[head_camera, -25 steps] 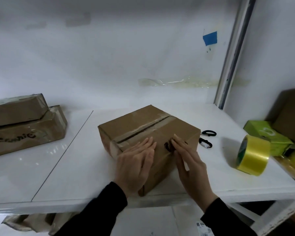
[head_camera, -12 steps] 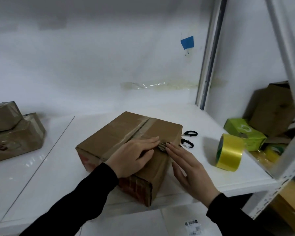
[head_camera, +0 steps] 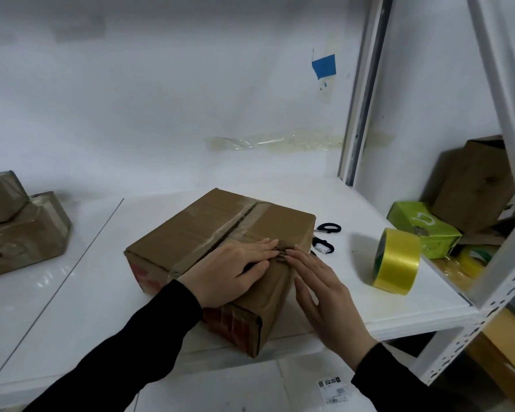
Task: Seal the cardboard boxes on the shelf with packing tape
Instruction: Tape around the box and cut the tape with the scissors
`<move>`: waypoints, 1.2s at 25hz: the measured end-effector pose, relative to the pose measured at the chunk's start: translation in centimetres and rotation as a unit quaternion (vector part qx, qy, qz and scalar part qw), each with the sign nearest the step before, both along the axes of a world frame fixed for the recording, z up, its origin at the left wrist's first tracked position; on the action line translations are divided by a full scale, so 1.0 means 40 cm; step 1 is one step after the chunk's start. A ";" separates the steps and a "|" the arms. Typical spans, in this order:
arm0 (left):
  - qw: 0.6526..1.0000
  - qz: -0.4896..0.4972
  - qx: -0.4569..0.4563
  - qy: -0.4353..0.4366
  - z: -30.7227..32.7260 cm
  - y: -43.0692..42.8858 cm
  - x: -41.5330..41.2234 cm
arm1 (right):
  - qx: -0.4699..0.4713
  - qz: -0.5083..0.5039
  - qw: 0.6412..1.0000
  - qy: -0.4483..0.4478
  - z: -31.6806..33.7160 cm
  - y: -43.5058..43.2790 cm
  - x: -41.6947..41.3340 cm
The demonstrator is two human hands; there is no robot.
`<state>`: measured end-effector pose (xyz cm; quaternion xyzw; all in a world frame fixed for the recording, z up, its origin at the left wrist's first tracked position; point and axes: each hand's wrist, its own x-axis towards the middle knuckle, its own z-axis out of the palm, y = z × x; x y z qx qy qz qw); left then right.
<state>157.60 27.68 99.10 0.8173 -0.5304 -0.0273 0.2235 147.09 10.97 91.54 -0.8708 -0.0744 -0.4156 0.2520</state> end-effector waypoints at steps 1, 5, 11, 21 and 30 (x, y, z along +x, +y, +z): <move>1.000 0.002 0.002 0.000 -0.001 0.001 -0.002 | 0.003 -0.002 1.000 0.002 0.002 0.002 0.001; 0.999 0.000 0.032 0.018 -0.006 0.009 -0.002 | 0.003 0.015 1.000 0.019 0.009 0.007 -0.005; 0.998 -0.019 0.051 0.019 0.000 0.007 0.004 | -0.013 0.020 0.999 0.044 0.046 -0.003 0.014; 0.998 -0.018 0.061 -0.017 -0.007 -0.010 0.003 | -0.005 0.010 0.999 0.045 0.017 0.002 0.021; 0.987 0.056 0.044 -0.147 -0.014 -0.025 -0.133 | 0.191 -0.076 0.979 -0.001 0.134 -0.122 -0.048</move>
